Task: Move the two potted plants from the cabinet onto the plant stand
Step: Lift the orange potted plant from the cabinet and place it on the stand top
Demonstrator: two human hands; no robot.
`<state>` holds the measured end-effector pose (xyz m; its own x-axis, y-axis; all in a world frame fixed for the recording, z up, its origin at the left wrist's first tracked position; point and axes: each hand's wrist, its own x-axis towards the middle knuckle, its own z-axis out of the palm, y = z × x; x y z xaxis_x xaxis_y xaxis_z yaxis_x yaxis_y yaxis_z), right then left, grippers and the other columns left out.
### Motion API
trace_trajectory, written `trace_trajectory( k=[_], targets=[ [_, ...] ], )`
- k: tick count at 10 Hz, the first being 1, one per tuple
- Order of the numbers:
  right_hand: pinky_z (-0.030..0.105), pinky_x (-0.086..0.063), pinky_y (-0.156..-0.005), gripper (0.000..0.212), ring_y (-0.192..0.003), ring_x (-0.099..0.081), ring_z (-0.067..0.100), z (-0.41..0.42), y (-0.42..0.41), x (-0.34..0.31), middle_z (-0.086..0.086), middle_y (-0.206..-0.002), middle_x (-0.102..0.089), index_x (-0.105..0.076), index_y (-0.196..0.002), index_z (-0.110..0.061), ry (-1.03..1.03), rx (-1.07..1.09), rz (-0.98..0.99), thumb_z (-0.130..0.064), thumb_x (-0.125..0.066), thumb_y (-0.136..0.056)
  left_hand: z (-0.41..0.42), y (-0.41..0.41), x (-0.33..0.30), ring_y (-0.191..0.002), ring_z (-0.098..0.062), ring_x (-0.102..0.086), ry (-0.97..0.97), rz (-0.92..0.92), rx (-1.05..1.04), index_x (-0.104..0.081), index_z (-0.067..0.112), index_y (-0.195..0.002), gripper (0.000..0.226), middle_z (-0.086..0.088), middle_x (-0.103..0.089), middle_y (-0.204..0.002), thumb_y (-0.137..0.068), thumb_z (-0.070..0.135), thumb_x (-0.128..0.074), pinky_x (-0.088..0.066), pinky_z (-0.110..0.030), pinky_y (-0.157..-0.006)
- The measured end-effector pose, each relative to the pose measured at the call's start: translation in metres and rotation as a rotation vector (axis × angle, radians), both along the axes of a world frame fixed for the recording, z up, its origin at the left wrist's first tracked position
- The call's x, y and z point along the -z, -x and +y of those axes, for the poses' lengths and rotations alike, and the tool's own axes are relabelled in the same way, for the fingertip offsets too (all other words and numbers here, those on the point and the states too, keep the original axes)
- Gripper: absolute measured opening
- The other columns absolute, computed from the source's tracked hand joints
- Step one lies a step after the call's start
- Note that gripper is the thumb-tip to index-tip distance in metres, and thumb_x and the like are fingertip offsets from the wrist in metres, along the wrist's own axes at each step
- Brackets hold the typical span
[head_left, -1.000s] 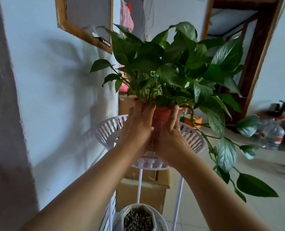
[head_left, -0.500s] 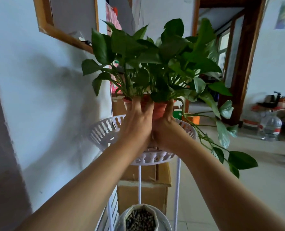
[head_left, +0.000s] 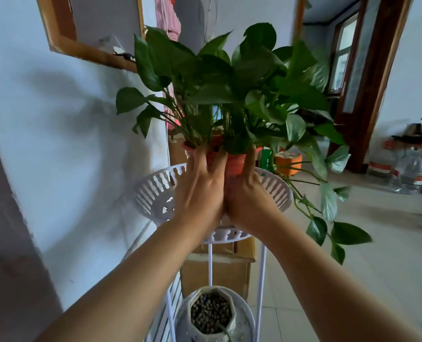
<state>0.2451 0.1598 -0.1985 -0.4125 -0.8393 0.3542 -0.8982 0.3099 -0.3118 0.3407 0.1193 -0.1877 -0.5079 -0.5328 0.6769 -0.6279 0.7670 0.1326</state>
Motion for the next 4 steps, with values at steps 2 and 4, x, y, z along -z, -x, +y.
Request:
trace_trajectory(
  k=[2, 4],
  targets=[
    [0.045, -0.032, -0.111, 0.093, -0.139, -0.027, 0.038, 0.017, -0.011, -0.005, 0.019, -0.158, 0.003, 0.022, -0.147, -0.017, 0.002, -0.038, -0.203, -0.021, -0.05, -0.089, 0.008, -0.006, -0.005, -0.133, -0.03, -0.038, -0.114, -0.045, -0.02, -0.015, 0.024, -0.148, 0.065, -0.01, -0.013, -0.157, -0.092, 0.014, -0.047, -0.046, -0.039, -0.096],
    [0.049, -0.03, -0.112, 0.099, -0.141, -0.022, 0.037, 0.046, -0.025, -0.023, 0.019, -0.157, -0.011, 0.023, -0.146, -0.019, 0.01, 0.026, -0.383, -0.018, -0.057, -0.089, 0.031, -0.028, -0.023, -0.143, -0.031, -0.023, -0.282, -0.146, -0.088, -0.007, 0.017, -0.149, 0.071, -0.013, -0.007, -0.159, -0.092, 0.013, -0.049, -0.037, -0.043, -0.109]
  ],
)
